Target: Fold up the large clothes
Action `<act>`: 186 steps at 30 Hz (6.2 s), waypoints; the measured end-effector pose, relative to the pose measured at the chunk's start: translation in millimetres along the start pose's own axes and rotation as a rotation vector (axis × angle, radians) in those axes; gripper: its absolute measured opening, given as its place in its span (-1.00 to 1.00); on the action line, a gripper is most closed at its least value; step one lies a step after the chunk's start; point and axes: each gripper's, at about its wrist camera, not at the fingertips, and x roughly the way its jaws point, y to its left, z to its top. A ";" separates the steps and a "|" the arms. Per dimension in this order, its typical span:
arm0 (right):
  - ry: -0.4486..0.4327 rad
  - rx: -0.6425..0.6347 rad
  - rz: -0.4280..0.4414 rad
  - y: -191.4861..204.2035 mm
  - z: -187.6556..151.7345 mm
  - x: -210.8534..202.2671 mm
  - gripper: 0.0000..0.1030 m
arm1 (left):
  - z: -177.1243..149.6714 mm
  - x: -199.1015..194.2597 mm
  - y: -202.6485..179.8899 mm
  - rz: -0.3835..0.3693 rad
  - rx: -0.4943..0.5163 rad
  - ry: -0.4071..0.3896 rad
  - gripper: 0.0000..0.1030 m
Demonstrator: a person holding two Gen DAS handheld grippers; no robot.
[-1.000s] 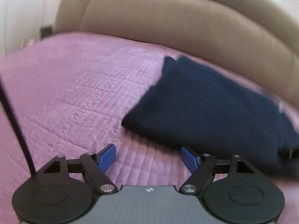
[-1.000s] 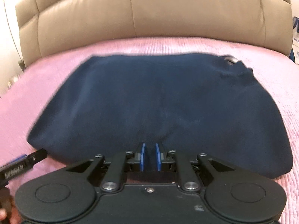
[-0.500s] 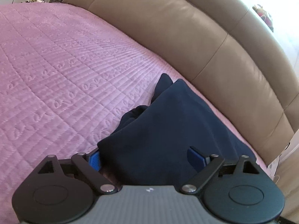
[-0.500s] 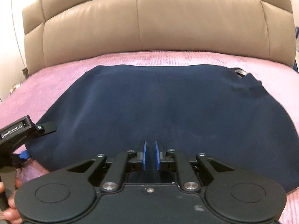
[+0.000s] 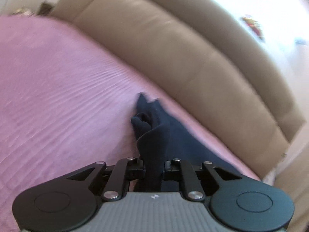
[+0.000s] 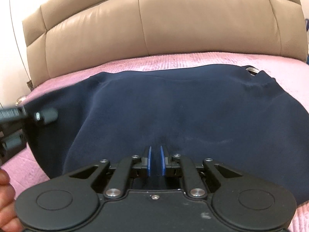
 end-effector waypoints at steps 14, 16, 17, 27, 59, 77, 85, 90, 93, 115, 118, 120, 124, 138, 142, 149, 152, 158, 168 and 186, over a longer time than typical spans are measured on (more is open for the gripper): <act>0.018 0.148 0.106 -28.8 3.5 -1.9 -0.87 | -7.4 -4.7 -47.0 0.121 0.141 -0.041 -0.34; 0.016 0.138 0.106 -30.2 5.2 0.2 -0.87 | -11.4 -5.8 -18.9 0.217 0.063 -0.015 0.04; 0.015 0.129 0.104 -30.4 6.0 1.1 -0.87 | -13.7 -5.6 -2.9 0.245 0.001 0.010 0.15; 0.021 0.099 0.084 -22.2 6.9 -1.0 -0.87 | -33.9 5.1 31.7 0.145 -0.218 0.064 0.78; -0.113 0.540 -0.032 -211.8 33.7 -85.3 -0.39 | -102.5 52.7 -213.7 -0.587 0.557 0.261 -0.88; 0.156 0.639 0.420 -224.9 108.0 39.8 0.58 | -104.9 49.4 -204.6 -0.517 0.543 0.280 -0.87; 0.077 0.203 0.209 -202.8 179.7 -12.7 -0.58 | -96.9 59.4 -255.0 -0.580 0.547 0.281 -0.84; 0.114 0.193 0.072 -236.0 173.8 -3.7 -0.59 | -115.4 91.6 -297.2 -0.643 0.526 0.346 -0.83; 0.213 0.208 0.007 -246.8 143.5 32.4 -0.49 | -141.0 113.2 -301.4 -0.586 0.584 0.425 -0.86; 0.108 -0.032 -0.216 -130.7 58.4 -93.0 -0.79 | -41.4 79.7 -200.9 -0.583 0.567 0.543 -0.81; 0.205 0.010 -0.280 -145.4 33.8 -55.0 -0.80 | -68.2 99.6 -191.6 -0.548 0.616 0.630 -0.94; 0.228 0.072 -0.286 -163.6 18.1 -37.5 -1.00 | -72.0 98.1 -178.5 -0.526 0.634 0.615 -0.94; 0.208 0.086 -0.305 -162.6 24.2 -40.2 -1.00 | -81.2 98.5 -173.6 -0.520 0.649 0.583 -0.94; 0.016 -0.182 -0.129 -128.9 152.9 55.7 -0.90 | -89.5 92.2 -181.5 -0.528 0.656 0.558 -0.94; 0.091 -0.117 -0.311 -156.8 153.2 119.3 -1.00 | -87.3 91.6 -175.0 -0.554 0.642 0.554 -0.94; 0.098 -0.057 -0.298 -167.4 163.4 98.0 -1.00 | -85.3 80.2 -174.5 -0.559 0.674 0.571 -0.94; 0.029 -0.070 -0.216 -156.7 153.5 37.3 -0.81 | -75.0 68.1 -182.0 -0.541 0.698 0.542 -0.93; 0.166 -0.156 -0.151 -118.1 79.8 -32.6 -0.74 | -47.2 53.7 -201.3 -0.530 0.655 0.422 -0.90; 0.227 0.058 -0.218 -146.1 33.5 -62.9 -0.77 | -77.7 66.8 -185.2 -0.412 0.678 0.581 -0.93; 0.229 0.149 -0.231 -142.8 20.3 -108.9 0.43 | -68.7 15.1 -180.6 -0.314 0.652 0.604 -0.64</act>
